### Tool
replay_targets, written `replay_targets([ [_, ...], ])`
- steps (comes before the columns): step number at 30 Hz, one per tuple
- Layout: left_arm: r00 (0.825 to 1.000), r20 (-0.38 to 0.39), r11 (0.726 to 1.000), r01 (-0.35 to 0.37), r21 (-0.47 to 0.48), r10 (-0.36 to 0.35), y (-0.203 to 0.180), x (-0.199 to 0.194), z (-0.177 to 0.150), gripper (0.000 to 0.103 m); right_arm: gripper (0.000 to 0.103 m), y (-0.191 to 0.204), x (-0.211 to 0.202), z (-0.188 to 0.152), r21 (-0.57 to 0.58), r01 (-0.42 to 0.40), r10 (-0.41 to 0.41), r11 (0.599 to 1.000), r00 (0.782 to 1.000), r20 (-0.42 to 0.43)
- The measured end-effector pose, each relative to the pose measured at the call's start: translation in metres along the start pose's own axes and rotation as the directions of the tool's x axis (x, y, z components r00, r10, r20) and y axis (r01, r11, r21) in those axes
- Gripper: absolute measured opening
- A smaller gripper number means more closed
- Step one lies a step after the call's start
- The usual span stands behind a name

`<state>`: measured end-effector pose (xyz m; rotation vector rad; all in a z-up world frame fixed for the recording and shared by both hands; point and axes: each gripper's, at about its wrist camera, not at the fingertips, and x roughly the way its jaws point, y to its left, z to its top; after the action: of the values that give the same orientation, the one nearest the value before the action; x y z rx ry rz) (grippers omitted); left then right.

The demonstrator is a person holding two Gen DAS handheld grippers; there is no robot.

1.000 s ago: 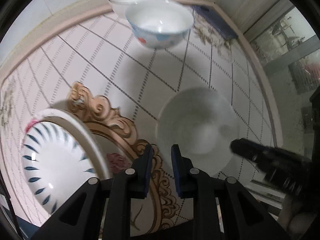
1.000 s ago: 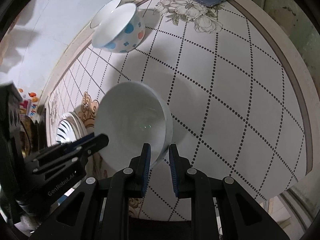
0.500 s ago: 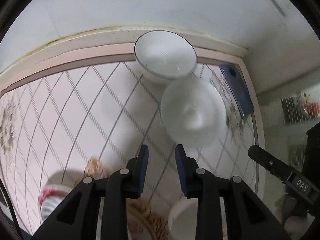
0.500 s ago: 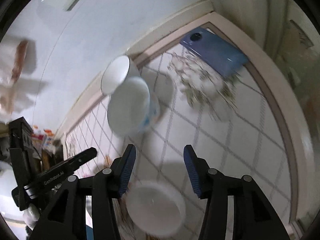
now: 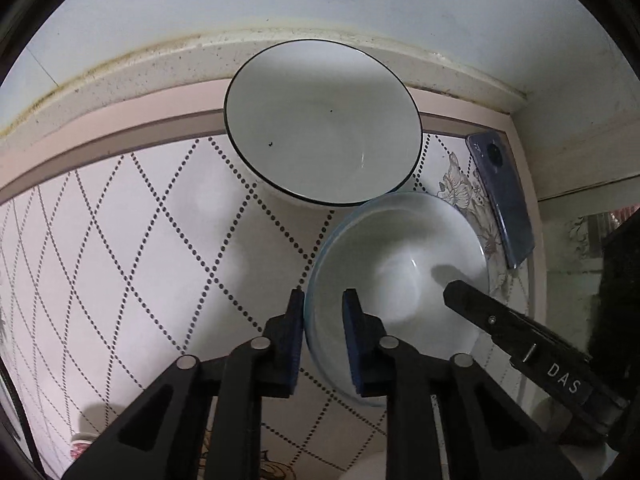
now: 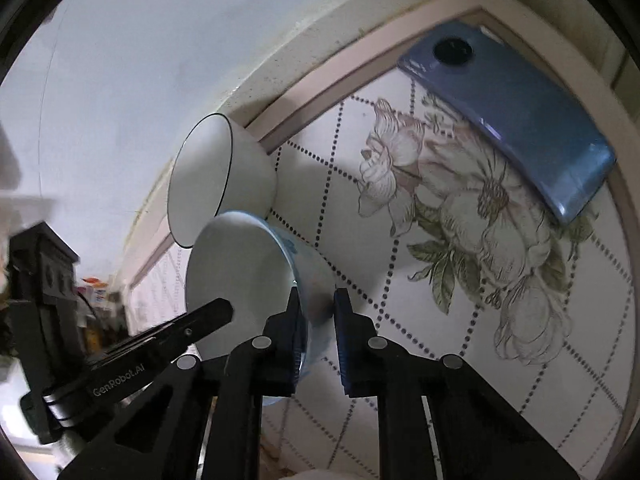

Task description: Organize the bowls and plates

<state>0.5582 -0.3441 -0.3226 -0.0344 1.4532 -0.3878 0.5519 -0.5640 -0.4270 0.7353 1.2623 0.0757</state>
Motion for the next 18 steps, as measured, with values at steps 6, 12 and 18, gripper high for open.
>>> replay_targets([
  [6,0.999,0.042,0.999,-0.018,0.029,0.017,0.001,-0.015,-0.006,0.015,0.015,0.012,-0.002,-0.005,-0.039,0.021,-0.021,0.999,1.0,0.006],
  [12,0.998,0.055,0.999,-0.001,0.051,-0.002,-0.005,-0.042,-0.023,0.015,0.015,0.018,-0.027,-0.018,-0.052,0.011,-0.01,0.999,1.0,0.025],
  [18,0.997,0.069,0.996,0.034,0.088,-0.04,-0.014,-0.079,-0.058,0.015,0.015,0.028,-0.067,-0.052,-0.073,0.005,-0.002,0.997,0.999,0.041],
])
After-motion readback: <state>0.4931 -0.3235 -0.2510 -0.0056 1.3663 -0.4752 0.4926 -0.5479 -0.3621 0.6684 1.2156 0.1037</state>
